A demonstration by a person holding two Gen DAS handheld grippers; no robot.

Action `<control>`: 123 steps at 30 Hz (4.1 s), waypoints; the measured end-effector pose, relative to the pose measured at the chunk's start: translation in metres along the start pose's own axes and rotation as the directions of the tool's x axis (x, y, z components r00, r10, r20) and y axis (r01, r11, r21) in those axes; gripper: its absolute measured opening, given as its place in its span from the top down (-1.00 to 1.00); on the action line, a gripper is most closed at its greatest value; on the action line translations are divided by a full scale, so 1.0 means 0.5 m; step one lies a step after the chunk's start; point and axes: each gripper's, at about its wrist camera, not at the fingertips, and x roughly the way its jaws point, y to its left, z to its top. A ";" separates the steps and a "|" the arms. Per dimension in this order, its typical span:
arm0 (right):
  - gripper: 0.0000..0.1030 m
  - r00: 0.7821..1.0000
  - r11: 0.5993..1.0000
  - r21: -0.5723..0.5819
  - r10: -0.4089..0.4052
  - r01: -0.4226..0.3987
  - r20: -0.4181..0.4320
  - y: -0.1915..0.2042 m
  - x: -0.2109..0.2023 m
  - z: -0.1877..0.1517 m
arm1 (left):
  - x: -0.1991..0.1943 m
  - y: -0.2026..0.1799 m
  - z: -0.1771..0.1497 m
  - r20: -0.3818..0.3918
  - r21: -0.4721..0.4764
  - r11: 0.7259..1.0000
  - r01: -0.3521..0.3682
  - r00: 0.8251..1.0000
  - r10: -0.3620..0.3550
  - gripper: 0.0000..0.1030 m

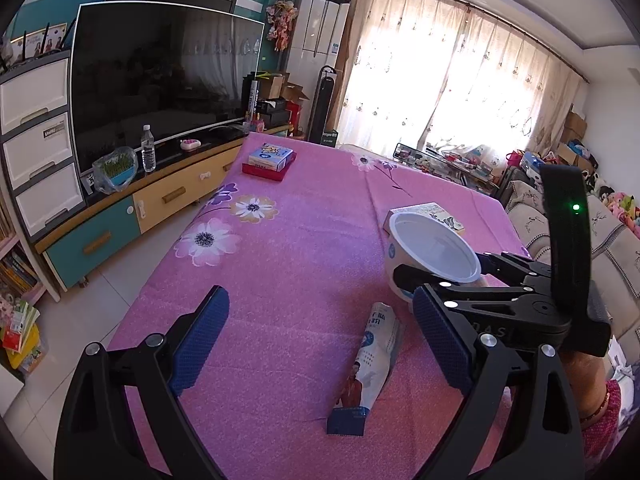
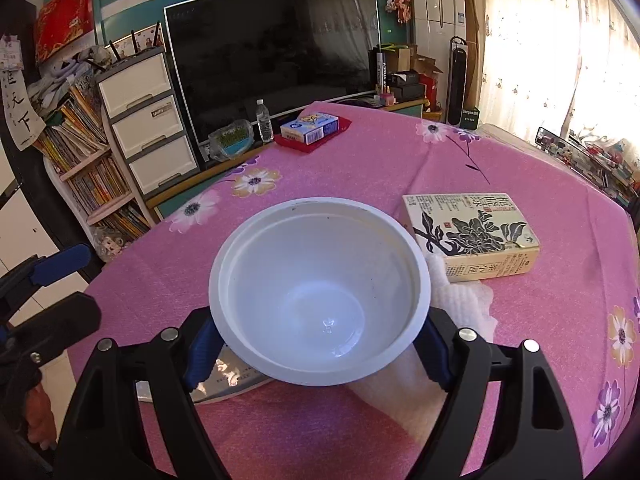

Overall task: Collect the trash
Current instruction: 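Lift the pudding cup with the right tool toward the bin, then hold the pudding cup up with the right tool while the left tool grasps the hanging white cloth, then lower the pudding cup into the bin and open the right tool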

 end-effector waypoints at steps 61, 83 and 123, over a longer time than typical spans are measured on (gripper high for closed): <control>-0.49 0.962 0.962 0.248 -0.172 0.117 0.214 -0.309 -0.483 0.047 | 0.089 -0.559 0.020 -0.042 0.548 0.634 0.546 0.775 -0.631 -0.91; -0.49 0.963 0.974 0.223 -0.103 0.046 0.249 -0.276 -0.528 0.057 | 0.125 -0.623 0.007 0.031 0.618 0.628 0.474 0.783 -0.621 0.92; -0.76 0.779 0.587 0.559 -0.599 0.585 -0.186 -0.695 -0.392 -0.320 | 0.096 -0.520 -0.004 -0.014 0.504 0.798 0.331 0.927 -0.376 0.93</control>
